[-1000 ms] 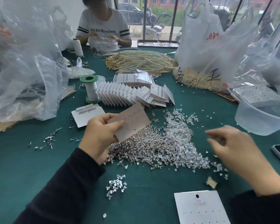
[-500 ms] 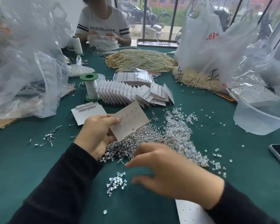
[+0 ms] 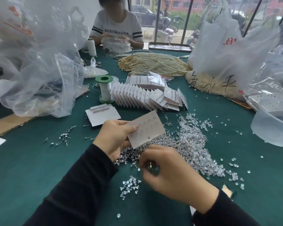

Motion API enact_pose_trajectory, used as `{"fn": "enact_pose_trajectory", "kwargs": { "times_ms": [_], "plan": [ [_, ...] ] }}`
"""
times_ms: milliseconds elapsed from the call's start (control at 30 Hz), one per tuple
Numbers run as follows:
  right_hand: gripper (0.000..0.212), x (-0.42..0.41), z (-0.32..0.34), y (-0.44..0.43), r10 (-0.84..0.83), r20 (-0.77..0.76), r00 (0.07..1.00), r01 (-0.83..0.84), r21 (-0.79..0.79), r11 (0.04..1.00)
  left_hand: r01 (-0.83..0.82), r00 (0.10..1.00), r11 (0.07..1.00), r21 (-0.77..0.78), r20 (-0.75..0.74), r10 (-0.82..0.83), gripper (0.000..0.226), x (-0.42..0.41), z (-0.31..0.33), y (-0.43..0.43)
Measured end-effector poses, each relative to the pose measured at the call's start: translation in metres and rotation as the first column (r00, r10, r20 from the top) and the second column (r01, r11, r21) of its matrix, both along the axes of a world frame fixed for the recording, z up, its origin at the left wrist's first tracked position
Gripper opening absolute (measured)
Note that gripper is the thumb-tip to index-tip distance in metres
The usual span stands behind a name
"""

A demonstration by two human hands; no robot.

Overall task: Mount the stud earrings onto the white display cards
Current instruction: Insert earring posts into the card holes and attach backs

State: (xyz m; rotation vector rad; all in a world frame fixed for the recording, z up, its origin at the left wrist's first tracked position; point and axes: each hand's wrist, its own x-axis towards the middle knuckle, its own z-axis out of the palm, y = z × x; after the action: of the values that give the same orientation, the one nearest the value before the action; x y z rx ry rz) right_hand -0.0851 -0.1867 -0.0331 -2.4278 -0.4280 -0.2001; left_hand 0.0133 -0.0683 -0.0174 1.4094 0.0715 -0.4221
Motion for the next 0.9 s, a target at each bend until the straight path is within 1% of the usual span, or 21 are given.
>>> {"fn": "enact_pose_trajectory", "kwargs": {
  "times_ms": [67,100,133,200,267,333,400,500,633,800,900],
  "plan": [
    [0.013,0.002,0.005,-0.007,-0.124,0.039,0.992,0.113,0.208,0.972,-0.001,1.000,1.000,0.006,0.018,0.000,0.011,-0.002,-0.001,-0.001],
    [0.014,0.003,0.006,-0.011,-0.195,0.057,0.979,0.171,0.287,0.943,0.004,1.000,1.000,0.007,0.027,-0.004,0.011,-0.003,-0.001,-0.002],
    [0.014,0.005,0.008,-0.015,-0.262,0.089,0.961,0.220,0.329,0.918,0.012,0.999,1.000,0.005,0.032,-0.012,0.011,-0.005,-0.001,-0.003],
    [0.012,0.008,0.010,-0.019,-0.381,0.217,0.899,0.302,0.324,0.897,0.032,0.999,0.999,-0.005,0.039,-0.032,0.009,-0.009,-0.001,-0.005],
    [0.009,0.011,0.009,-0.018,-0.456,0.351,0.818,0.363,0.301,0.882,0.057,0.996,0.998,0.016,0.070,-0.058,0.010,-0.013,-0.003,-0.009],
    [0.006,0.013,0.005,-0.017,-0.485,0.406,0.775,0.387,0.302,0.871,0.085,0.990,0.994,0.065,0.109,-0.092,0.015,-0.019,-0.005,-0.012],
    [0.005,0.016,0.001,-0.016,-0.494,0.395,0.774,0.404,0.292,0.867,0.112,0.985,0.989,0.093,0.123,-0.123,0.019,-0.023,-0.006,-0.016],
    [0.006,0.017,-0.002,-0.016,-0.490,0.355,0.796,0.411,0.279,0.868,0.117,0.985,0.986,0.115,0.116,-0.130,0.017,-0.025,-0.007,-0.017],
    [0.008,0.017,-0.003,-0.018,-0.483,0.299,0.823,0.374,0.354,0.857,0.110,0.990,0.991,0.079,0.079,-0.116,0.015,-0.023,-0.006,-0.017],
    [0.010,0.017,-0.005,-0.018,-0.466,0.288,0.836,0.363,0.345,0.865,0.122,0.988,0.990,0.070,0.086,-0.128,0.020,-0.023,-0.007,-0.016],
    [0.009,0.018,-0.006,-0.018,-0.464,0.267,0.844,0.351,0.379,0.856,0.128,0.988,0.990,0.051,0.079,-0.132,0.021,-0.023,-0.006,-0.016]
  ]
}}
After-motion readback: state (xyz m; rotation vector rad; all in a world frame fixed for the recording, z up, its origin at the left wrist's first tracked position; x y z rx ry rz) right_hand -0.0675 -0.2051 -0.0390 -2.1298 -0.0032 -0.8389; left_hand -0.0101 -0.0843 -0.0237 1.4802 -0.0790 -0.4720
